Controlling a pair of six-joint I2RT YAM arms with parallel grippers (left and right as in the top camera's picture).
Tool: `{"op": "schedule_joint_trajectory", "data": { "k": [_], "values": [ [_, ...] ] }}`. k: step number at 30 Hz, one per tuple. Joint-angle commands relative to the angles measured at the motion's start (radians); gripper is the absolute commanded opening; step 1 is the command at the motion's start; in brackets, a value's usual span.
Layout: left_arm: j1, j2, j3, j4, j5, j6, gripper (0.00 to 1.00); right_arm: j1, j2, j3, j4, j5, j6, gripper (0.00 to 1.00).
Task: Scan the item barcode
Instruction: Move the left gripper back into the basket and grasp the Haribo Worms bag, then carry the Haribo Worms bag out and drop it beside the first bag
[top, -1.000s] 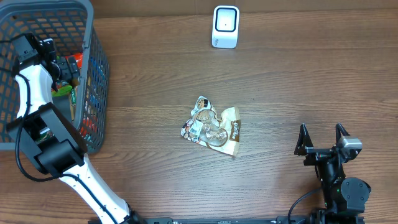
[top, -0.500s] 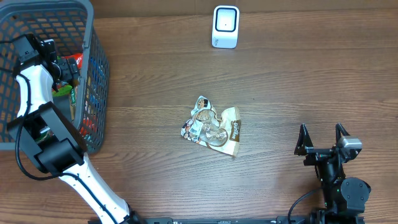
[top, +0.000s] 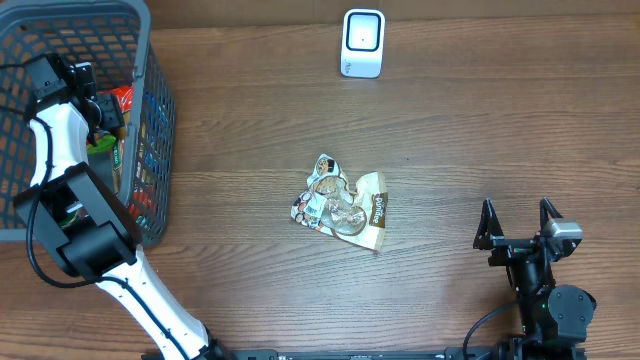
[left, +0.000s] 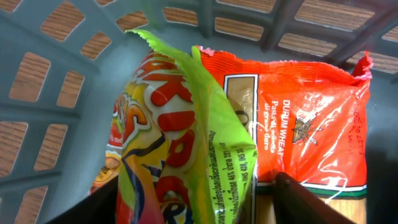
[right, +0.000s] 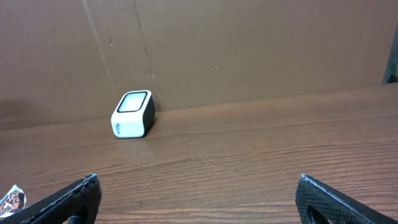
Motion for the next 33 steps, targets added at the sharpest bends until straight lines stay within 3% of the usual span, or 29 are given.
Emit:
{"op": "schedule_joint_trajectory", "data": {
  "k": [1,3,6,8,21,33],
  "values": [
    [0.003,0.054,-0.01,-0.028,-0.045,0.015,0.56,-0.003,-0.01,-0.011,0.004,0.009,-0.003,1.0],
    [0.002,0.054,-0.01,-0.037,-0.045,0.015,0.47,-0.003,-0.01,-0.011,0.004,0.009,-0.003,1.0],
    [0.002,0.054,-0.01,-0.052,-0.045,0.015,0.11,-0.003,-0.01,-0.011,0.004,0.009,-0.003,1.0],
    [0.001,0.054,-0.009,-0.062,-0.045,0.015,0.04,-0.003,-0.01,-0.011,0.004,0.009,-0.003,1.0],
    [-0.004,0.001,-0.007,-0.137,-0.058,-0.027,0.04,-0.003,-0.01,-0.011,0.004,0.009,-0.003,1.0],
    [-0.011,-0.325,-0.007,-0.232,-0.066,-0.068,0.04,-0.003,-0.01,-0.011,0.004,0.009,-0.003,1.0]
  ]
}}
